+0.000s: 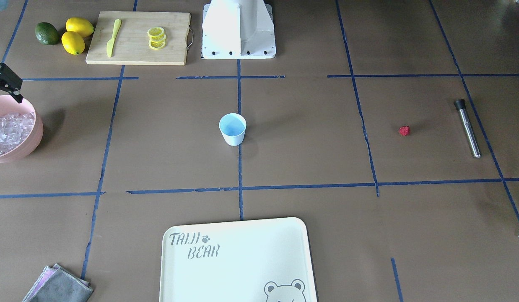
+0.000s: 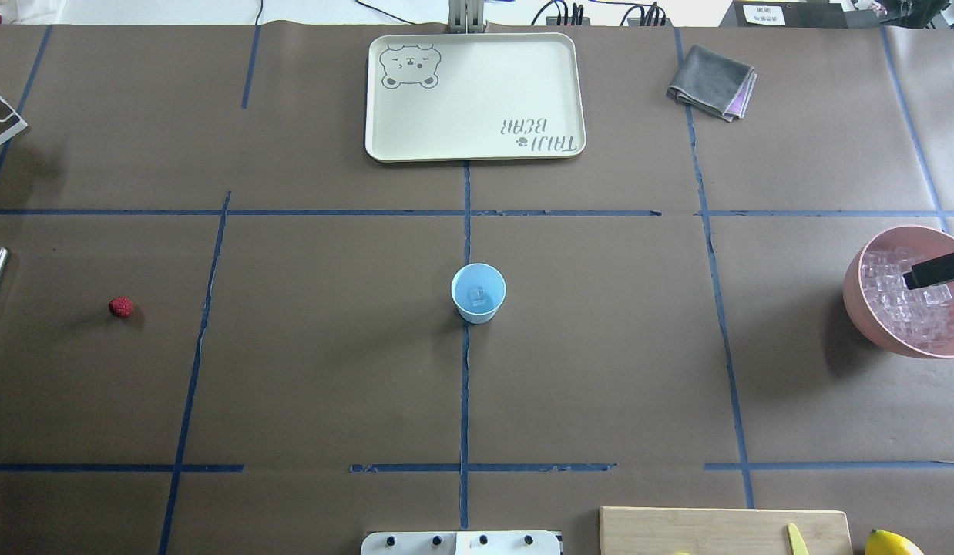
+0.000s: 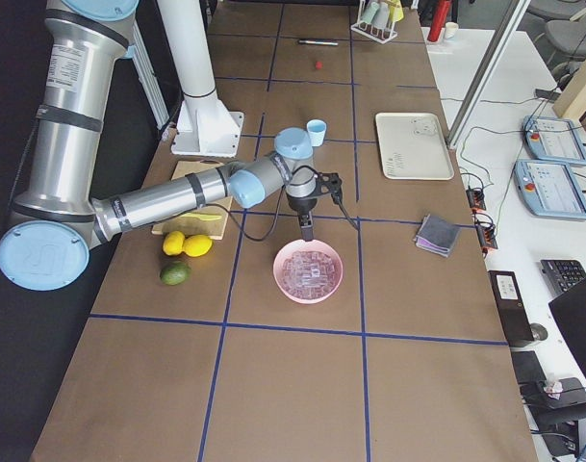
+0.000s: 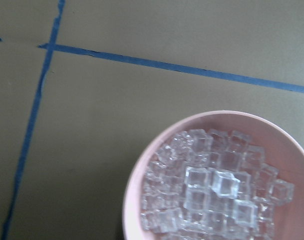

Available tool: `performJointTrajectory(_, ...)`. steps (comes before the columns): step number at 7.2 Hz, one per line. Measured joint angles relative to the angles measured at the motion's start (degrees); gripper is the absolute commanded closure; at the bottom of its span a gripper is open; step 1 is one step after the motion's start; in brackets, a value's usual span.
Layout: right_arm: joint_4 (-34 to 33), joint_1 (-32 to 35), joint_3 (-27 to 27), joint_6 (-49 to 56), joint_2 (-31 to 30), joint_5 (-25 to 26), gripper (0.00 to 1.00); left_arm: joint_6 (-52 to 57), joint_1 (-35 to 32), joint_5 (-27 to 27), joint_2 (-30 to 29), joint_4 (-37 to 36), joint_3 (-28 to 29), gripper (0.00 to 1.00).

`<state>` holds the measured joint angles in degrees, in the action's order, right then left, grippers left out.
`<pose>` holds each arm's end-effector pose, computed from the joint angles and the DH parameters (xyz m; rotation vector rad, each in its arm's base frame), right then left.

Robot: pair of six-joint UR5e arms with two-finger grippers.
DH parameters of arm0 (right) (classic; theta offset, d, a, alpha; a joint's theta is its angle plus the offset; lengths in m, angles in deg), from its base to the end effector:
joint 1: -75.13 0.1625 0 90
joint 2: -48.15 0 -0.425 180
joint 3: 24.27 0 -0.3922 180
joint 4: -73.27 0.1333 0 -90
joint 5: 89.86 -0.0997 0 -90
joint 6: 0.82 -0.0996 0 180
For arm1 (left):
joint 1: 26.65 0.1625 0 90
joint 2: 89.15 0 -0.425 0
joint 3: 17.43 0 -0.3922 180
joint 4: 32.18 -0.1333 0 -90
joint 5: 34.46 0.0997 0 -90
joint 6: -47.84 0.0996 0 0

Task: Mash ice and strawberries in cup
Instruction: 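Lower the right gripper into the bowl and grasp another ice cube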

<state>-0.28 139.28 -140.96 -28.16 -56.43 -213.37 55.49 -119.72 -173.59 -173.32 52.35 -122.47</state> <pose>-0.1056 -0.3975 0.5168 0.1765 -0.7285 -0.1210 -0.0819 -0.4440 0.5811 0.1411 0.8481 0.1029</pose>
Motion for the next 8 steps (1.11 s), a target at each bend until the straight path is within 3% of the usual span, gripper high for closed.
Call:
performJointTrajectory(2, 0.99, 1.84, 5.42, 4.49, -0.28, -0.28, 0.03, 0.0, 0.0, 0.0, 0.11, -0.06, -0.27, 0.0)
performJointTrajectory(5, 0.97, 1.88, 10.53, 4.7, 2.3, -0.36, 0.14, 0.0, 0.0, 0.0, 0.15, -0.07, -0.42, 0.0)
performJointTrajectory(8, 0.44, 0.85, 12.75, 4.6, 3.27, -0.58, 0.26, 0.0, 0.0, 0.0, 0.21, -0.07, -0.44, 0.0)
